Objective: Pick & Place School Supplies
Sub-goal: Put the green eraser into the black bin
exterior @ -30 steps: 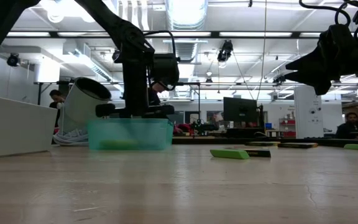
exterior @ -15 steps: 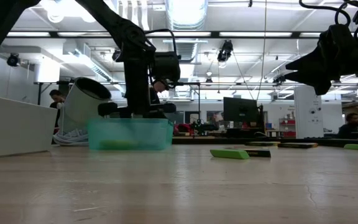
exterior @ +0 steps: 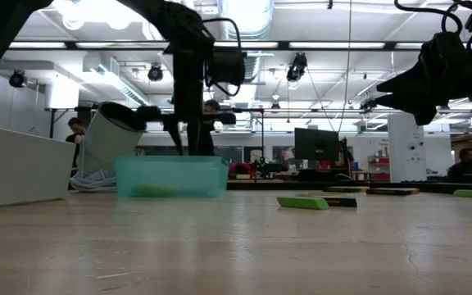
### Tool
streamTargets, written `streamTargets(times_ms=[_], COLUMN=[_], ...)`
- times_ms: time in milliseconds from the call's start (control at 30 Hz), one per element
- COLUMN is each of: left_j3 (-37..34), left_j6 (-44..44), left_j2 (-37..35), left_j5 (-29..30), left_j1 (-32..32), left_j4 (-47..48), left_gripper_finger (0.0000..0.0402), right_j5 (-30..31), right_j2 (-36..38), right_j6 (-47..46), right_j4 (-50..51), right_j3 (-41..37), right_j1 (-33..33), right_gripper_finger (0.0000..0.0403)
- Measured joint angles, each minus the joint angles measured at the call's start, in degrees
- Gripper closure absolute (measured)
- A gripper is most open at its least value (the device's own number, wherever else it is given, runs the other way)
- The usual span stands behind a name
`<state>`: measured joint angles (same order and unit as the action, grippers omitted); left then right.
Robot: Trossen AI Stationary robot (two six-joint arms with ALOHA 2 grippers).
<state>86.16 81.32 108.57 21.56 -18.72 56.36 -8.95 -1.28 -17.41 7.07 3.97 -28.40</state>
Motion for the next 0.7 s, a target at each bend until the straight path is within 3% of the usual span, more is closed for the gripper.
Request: streamTargets(times_ms=[200,367,533,700], left_j3=[7.19,12.81,17.34,17.55], left_j6=[-7.59,-31.27,-55.46,-55.05], left_j2=[-0.07,-0.07,-0.09,-0.09], left_j5=[0.55,-1.13,-13.38,-18.57], left_j1=[0.01,0.07,0.28,2.32], left_j4=[5.98,7.11,7.43,8.89], left_gripper_finger=[0.0261,0.0261,0.0261,0.0261], right_j5=[0.0,0.0,0.0,0.0], right_j2=[0.0,0.0,0.0,0.0], right_j6=[0.0,0.0,0.0,0.0], right_j4=[0.0,0.0,0.0,0.0], right_j3=[0.0,0.0,0.0,0.0], right_j1=[0.0,0.0,0.0,-0.02], right_gripper_finger=[0.0207,0.0207,0.0207,0.0207])
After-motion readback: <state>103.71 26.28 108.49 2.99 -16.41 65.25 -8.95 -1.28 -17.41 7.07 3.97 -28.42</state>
